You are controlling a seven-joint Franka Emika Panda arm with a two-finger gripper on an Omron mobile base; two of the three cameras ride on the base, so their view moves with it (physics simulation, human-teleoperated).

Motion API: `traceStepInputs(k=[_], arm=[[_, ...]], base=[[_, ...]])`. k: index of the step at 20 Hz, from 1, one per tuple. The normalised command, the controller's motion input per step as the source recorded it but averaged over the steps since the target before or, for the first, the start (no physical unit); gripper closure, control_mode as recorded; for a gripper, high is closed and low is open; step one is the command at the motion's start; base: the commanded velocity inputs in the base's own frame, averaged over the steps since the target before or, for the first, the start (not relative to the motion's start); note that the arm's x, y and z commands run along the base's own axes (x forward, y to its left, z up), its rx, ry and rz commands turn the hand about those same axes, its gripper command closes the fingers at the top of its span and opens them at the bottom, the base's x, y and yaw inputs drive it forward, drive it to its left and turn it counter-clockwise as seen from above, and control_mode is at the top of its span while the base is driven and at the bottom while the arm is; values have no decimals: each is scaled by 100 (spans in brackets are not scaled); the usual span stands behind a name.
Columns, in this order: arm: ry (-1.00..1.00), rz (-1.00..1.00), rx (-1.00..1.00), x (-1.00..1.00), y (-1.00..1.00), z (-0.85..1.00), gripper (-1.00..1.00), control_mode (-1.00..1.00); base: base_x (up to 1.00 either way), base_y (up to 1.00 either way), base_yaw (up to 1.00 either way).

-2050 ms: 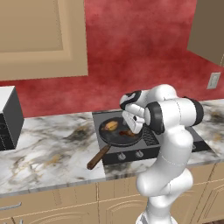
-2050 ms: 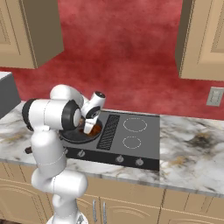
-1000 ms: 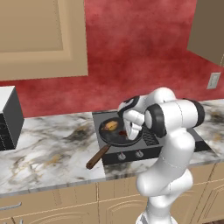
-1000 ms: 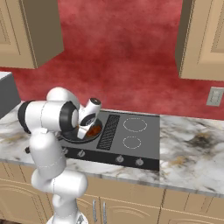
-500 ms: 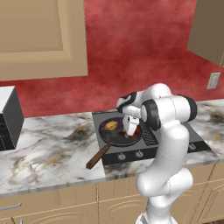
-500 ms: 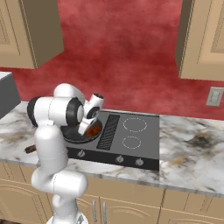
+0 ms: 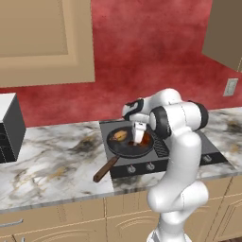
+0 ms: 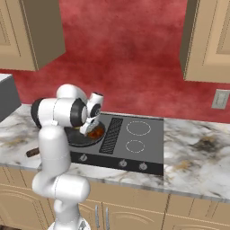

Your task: Take the chicken drumsticks from the pan and place one on each plate on the dining counter.

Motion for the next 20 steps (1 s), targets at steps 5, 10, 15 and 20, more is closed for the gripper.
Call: traceStepInputs(k=[5, 10, 15, 20], arm=[[-38, -21, -11, -41, 0, -16, 100, -100], [-6, -19, 1, -23, -1, 43, 100, -100], [25, -3, 0, -20, 0, 89, 100, -100], [5, 0, 0, -48, -1, 73, 100, -100]], base=[[0, 0, 0], [0, 0, 0], [0, 0, 0], [0, 0, 0]])
